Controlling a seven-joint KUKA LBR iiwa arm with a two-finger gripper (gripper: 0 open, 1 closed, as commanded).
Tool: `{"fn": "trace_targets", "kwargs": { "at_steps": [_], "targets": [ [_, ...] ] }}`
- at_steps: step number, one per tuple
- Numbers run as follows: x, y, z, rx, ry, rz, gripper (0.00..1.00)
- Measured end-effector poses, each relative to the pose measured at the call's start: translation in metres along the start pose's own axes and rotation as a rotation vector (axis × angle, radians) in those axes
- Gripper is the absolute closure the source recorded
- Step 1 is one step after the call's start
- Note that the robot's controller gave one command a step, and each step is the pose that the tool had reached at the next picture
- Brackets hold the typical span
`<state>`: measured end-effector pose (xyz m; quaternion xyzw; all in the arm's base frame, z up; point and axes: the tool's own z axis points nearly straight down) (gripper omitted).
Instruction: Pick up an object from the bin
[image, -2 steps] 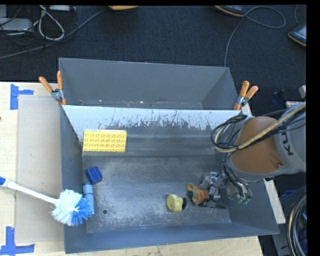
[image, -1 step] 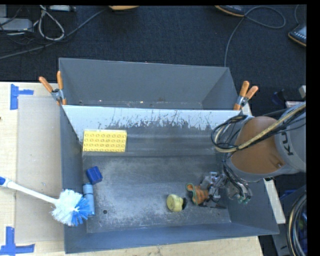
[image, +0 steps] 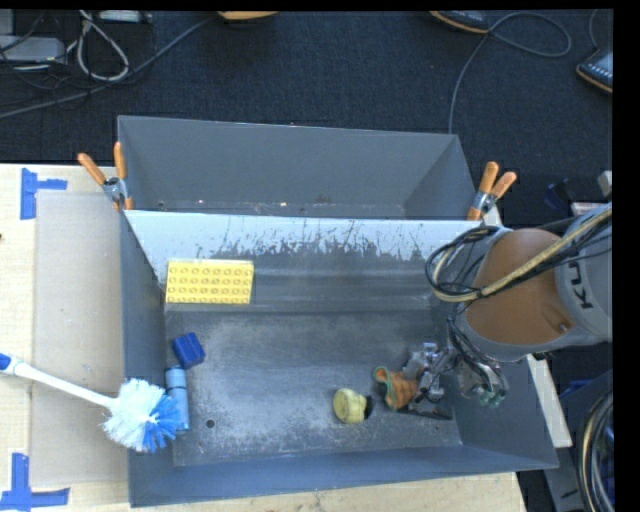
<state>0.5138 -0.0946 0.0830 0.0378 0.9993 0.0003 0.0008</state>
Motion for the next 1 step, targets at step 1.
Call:
{"fn": "trace_targets", "kwargs": {
  "at_steps": [1],
  "targets": [
    [0.0014, 0.0003, -0.0233, -0.001, 0.005, -0.001, 1.0]
  ]
}}
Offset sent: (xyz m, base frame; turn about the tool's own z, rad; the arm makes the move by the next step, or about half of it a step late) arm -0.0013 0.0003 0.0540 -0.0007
